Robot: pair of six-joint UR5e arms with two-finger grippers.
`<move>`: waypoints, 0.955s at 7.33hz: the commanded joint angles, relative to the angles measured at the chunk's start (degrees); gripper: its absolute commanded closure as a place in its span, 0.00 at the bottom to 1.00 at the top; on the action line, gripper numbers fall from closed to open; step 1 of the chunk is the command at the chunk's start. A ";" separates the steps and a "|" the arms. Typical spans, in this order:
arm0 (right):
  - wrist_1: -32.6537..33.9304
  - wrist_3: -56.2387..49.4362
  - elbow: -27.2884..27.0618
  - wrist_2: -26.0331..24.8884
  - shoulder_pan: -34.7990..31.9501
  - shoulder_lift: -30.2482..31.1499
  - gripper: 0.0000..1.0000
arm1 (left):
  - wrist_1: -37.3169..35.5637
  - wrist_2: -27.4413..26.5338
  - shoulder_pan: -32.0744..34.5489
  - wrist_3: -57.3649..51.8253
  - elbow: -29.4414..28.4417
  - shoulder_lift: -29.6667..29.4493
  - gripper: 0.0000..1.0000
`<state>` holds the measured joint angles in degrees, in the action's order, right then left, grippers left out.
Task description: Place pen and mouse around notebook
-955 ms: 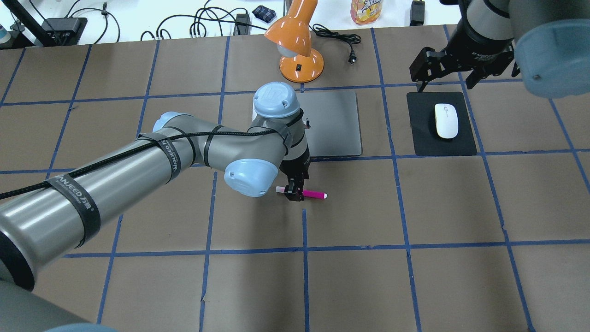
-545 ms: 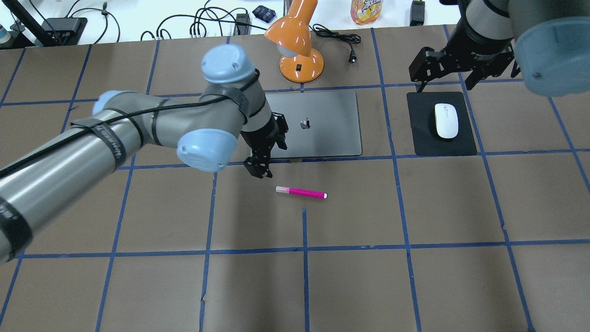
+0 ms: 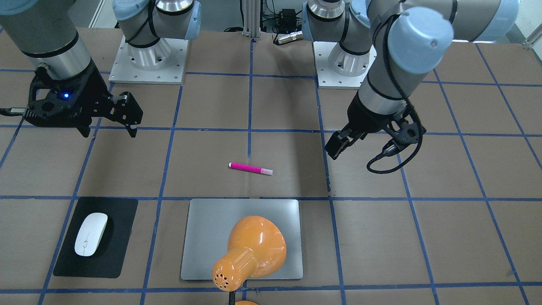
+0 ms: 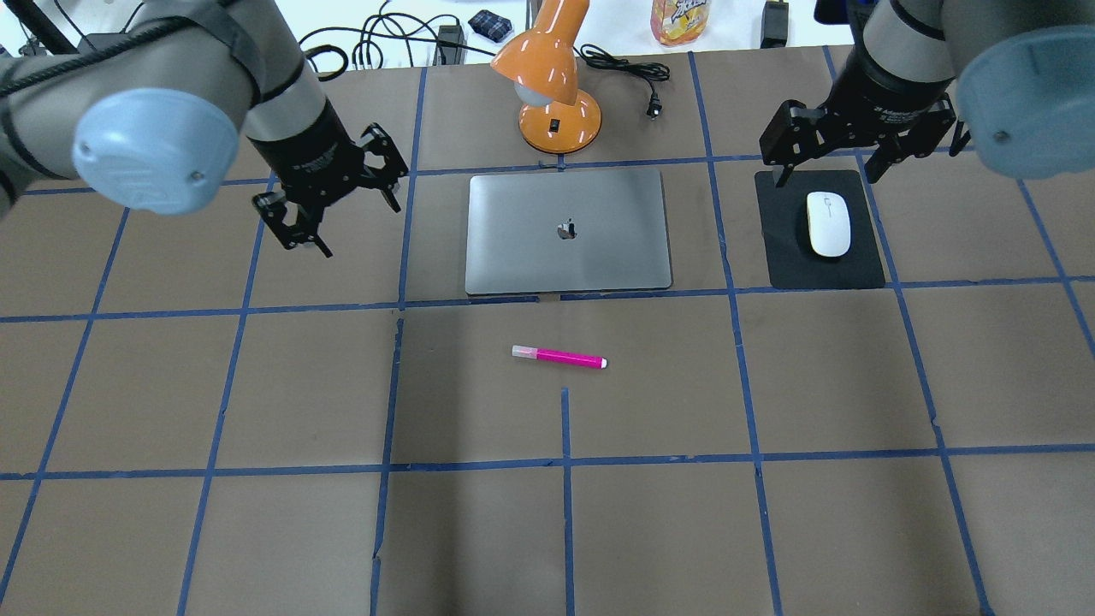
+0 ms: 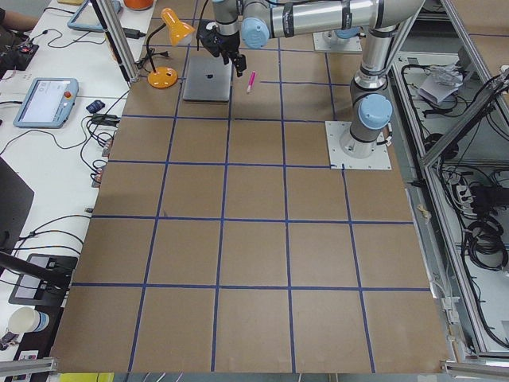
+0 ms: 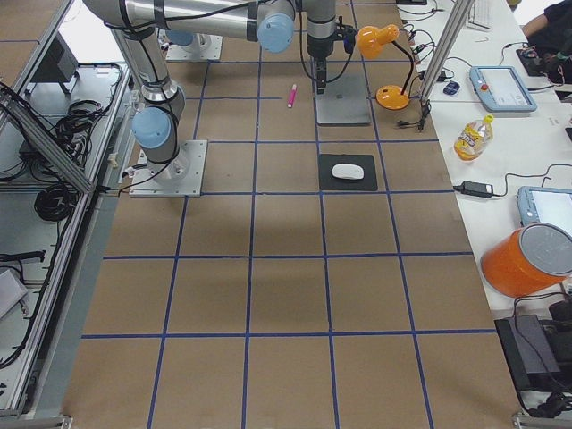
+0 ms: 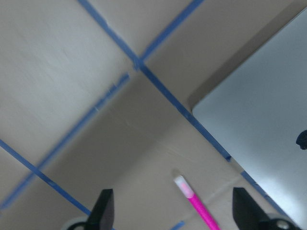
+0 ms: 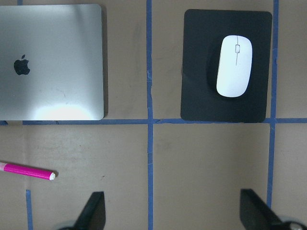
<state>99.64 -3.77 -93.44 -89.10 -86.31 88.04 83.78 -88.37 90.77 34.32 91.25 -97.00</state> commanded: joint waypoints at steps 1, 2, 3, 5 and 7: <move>-1.89 2.96 0.45 0.24 0.00 0.20 0.00 | 4.80 -1.28 -2.09 -14.15 -3.26 2.86 0.00; -4.25 4.29 1.76 0.15 -0.08 -0.06 0.00 | 6.55 -1.28 -2.27 -20.37 -3.97 3.57 0.00; -8.63 4.91 3.95 -0.02 -0.08 -0.59 0.00 | 6.83 -1.28 -2.53 -23.83 -4.50 3.92 0.00; -9.20 4.83 4.24 0.15 0.00 -0.59 0.00 | 10.85 -1.54 -2.36 -32.59 -4.76 4.10 0.00; -8.94 4.83 4.32 0.33 -0.08 -0.68 0.00 | 11.23 -1.72 -2.36 -35.72 -4.59 4.37 0.00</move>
<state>90.62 1.05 -89.19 -88.91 -86.34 87.41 94.50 -90.00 88.40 0.60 86.60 -92.72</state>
